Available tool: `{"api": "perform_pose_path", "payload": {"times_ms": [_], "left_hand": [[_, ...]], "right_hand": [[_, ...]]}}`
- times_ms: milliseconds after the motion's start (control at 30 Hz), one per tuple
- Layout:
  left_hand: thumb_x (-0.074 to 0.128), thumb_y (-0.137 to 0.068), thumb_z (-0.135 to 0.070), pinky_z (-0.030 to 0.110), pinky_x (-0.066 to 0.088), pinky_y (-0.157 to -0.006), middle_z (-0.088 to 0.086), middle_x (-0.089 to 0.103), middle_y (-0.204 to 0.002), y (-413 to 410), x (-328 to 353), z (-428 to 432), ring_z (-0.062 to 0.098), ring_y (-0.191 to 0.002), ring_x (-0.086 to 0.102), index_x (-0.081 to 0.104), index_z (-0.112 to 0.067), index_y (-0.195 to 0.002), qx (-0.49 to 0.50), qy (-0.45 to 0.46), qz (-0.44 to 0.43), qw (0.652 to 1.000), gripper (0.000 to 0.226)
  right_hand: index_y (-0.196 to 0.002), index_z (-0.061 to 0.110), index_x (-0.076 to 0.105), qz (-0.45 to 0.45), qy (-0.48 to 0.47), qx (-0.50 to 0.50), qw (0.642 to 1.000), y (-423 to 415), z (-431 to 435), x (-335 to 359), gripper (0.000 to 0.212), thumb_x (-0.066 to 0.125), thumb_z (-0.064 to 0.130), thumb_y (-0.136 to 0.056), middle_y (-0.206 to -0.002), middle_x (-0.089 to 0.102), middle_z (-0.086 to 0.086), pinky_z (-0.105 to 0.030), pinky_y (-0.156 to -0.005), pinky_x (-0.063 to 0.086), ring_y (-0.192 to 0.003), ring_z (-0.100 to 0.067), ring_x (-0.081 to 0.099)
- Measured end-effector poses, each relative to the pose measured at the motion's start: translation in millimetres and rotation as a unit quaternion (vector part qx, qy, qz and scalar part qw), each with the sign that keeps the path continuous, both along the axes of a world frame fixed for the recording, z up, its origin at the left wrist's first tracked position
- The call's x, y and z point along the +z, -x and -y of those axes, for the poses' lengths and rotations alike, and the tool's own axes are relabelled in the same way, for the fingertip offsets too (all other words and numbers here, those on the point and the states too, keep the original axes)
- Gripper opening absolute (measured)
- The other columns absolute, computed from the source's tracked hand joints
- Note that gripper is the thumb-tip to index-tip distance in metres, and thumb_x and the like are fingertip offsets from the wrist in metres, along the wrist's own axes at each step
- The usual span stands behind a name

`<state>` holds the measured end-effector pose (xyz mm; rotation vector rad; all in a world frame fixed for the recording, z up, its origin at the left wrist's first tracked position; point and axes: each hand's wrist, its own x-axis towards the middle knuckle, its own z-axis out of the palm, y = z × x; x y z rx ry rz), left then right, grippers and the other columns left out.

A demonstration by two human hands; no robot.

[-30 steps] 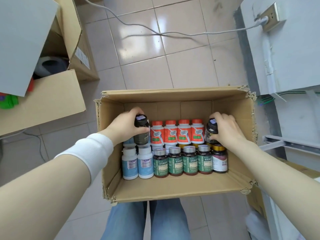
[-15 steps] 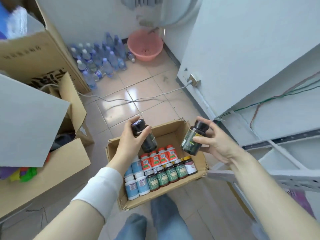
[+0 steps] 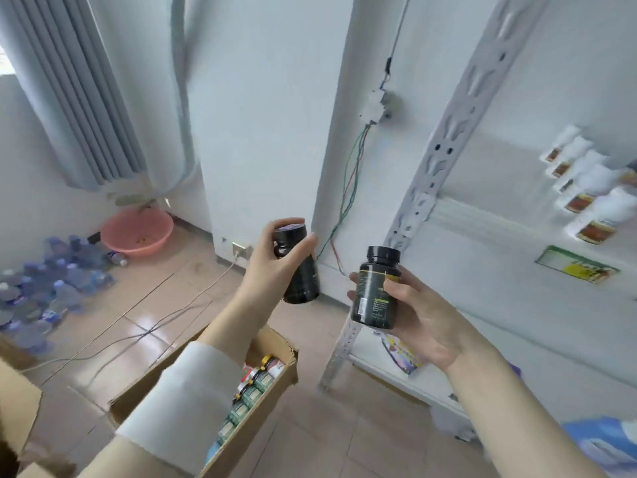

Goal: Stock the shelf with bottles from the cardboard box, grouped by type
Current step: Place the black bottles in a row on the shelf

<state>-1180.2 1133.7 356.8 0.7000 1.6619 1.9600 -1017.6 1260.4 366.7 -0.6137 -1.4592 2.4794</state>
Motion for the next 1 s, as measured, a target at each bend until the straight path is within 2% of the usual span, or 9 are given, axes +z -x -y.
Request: {"api": "perform_pose_path", "payload": {"times_ms": [100,267,333,467,633,767,900,933,1000], "left_hand": [[0.062,-0.083,-0.033,0.033,0.056,-0.081,0.008,0.067,-0.102,-56,45,-48,0.018,-0.090,0.068,0.057,-0.030,-0.100,-0.077,-0.033,-0.030,0.996,0.017],[0.060,-0.063,-0.056,0.033,0.055,-0.078,-0.007,0.073,-0.086,-171,110,-146,0.014,-0.084,0.070,0.058,-0.027,-0.097,-0.174,-0.075,-0.077,0.979,0.045],[0.060,-0.066,-0.055,0.036,0.054,-0.081,-0.004,0.073,-0.091,-215,125,-189,0.017,-0.089,0.070,0.058,-0.025,-0.098,-0.205,-0.066,-0.096,0.972,0.043],[0.058,-0.087,-0.036,0.035,0.053,-0.079,-0.004,0.072,-0.087,-289,145,-272,0.015,-0.083,0.069,0.059,-0.020,-0.093,-0.253,-0.067,-0.096,0.960,0.017],[0.056,-0.088,-0.041,0.019,0.050,-0.075,0.001,0.068,-0.106,-347,173,-359,0.011,-0.095,0.064,0.056,-0.019,-0.109,-0.324,-0.027,-0.183,0.928,0.030],[0.057,-0.089,-0.039,0.024,0.049,-0.085,0.004,0.066,-0.111,-371,191,-435,0.015,-0.103,0.062,0.054,-0.019,-0.111,-0.347,-0.017,-0.221,0.911,0.031],[0.056,-0.090,-0.040,0.006,0.047,-0.063,-0.003,0.064,-0.105,-377,193,-508,0.006,-0.091,0.060,0.052,-0.023,-0.113,-0.372,-0.009,-0.234,0.898,0.029],[0.055,-0.090,-0.041,0.008,0.048,-0.068,-0.002,0.062,-0.107,-378,191,-525,0.007,-0.094,0.060,0.052,-0.023,-0.115,-0.380,-0.001,-0.232,0.895,0.031],[0.056,-0.089,-0.041,0.027,0.049,-0.091,0.002,0.060,-0.115,-377,185,-558,0.016,-0.107,0.058,0.051,-0.022,-0.120,-0.402,0.026,-0.232,0.885,0.036]], "right_hand": [[-0.116,0.012,0.058,-0.035,-0.030,-0.026,0.999,-64,-27,35,0.035,0.053,0.014,-0.081,-0.112,0.067,-0.013,-0.049,-0.081,0.056,-0.097,-0.031,0.067],[-0.109,0.010,0.062,-0.094,-0.061,-0.085,0.990,-194,-89,85,0.033,0.053,0.021,-0.080,-0.103,0.071,-0.009,-0.039,-0.078,0.058,-0.089,-0.021,0.069],[-0.109,0.008,0.062,-0.115,-0.062,-0.115,0.985,-242,-114,100,0.034,0.053,0.024,-0.079,-0.099,0.071,-0.009,-0.037,-0.077,0.058,-0.087,-0.020,0.069],[-0.109,0.007,0.061,-0.105,-0.087,-0.179,0.974,-316,-162,126,0.044,0.055,0.033,-0.075,-0.095,0.071,-0.007,-0.033,-0.072,0.058,-0.085,-0.018,0.069],[-0.109,0.006,0.061,-0.060,-0.146,-0.273,0.949,-377,-229,158,0.047,0.061,0.031,-0.070,-0.097,0.072,-0.007,-0.028,-0.063,0.057,-0.085,-0.016,0.070],[-0.112,0.008,0.058,-0.024,-0.210,-0.335,0.918,-403,-292,182,0.038,0.059,0.020,-0.075,-0.102,0.064,-0.012,-0.027,-0.060,0.057,-0.084,-0.018,0.067],[-0.104,0.008,0.060,-0.026,-0.210,-0.335,0.918,-407,-351,190,0.021,0.051,0.016,-0.086,-0.090,0.071,-0.005,-0.027,-0.057,0.057,-0.077,-0.013,0.070],[-0.101,0.008,0.060,-0.025,-0.199,-0.326,0.924,-406,-364,190,0.023,0.052,0.020,-0.084,-0.085,0.072,-0.004,-0.027,-0.057,0.056,-0.075,-0.012,0.071],[-0.098,0.009,0.062,-0.019,-0.183,-0.308,0.933,-404,-387,187,0.031,0.053,0.029,-0.077,-0.080,0.073,-0.001,-0.027,-0.058,0.056,-0.075,-0.011,0.071]]}}
